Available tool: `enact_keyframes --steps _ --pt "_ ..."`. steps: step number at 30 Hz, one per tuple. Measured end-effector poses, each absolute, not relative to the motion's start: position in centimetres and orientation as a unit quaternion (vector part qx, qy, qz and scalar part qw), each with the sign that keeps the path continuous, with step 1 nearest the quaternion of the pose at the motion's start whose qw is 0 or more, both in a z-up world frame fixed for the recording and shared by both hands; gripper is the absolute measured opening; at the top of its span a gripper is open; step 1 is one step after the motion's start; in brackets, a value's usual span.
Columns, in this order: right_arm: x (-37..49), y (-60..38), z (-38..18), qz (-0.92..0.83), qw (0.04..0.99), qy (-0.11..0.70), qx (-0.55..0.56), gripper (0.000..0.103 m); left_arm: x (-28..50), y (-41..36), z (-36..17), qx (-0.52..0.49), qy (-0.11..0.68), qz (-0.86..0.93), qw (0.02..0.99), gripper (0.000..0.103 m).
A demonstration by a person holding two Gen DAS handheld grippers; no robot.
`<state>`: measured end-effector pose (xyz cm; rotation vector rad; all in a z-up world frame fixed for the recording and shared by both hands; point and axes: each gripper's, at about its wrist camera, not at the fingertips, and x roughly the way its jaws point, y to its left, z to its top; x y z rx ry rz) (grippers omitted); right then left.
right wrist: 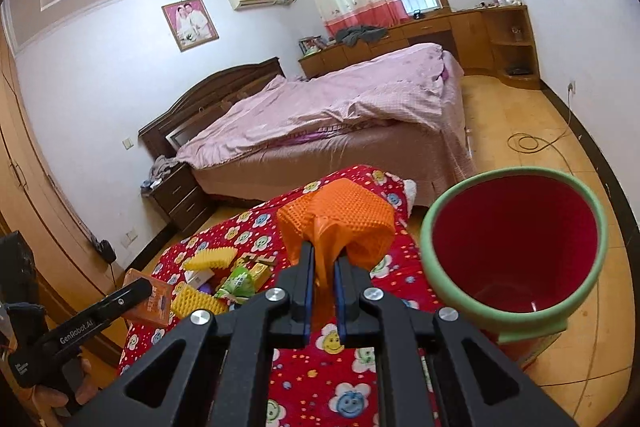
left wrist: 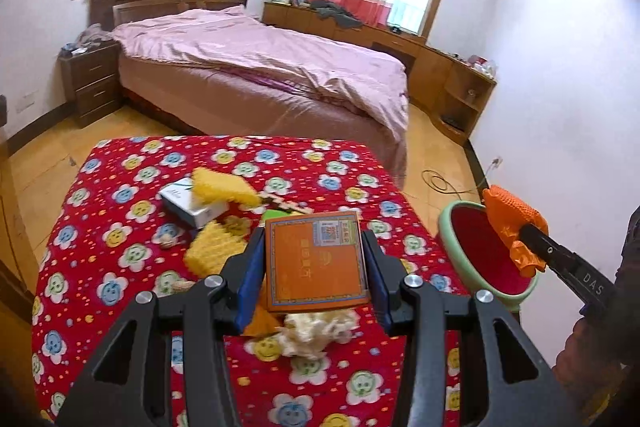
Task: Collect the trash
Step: 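Carry the orange mesh and orange box over the green-rimmed red bucket with both tools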
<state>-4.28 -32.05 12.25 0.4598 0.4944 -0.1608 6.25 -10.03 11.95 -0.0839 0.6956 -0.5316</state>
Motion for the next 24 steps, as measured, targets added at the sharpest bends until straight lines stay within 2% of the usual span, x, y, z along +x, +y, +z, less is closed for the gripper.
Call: enact_keyframes --steps 24 --pt "-9.2 -39.5 11.0 -0.144 0.926 0.218 0.272 0.01 5.6 -21.4 13.2 0.005 0.33 -0.343 0.88 0.047"
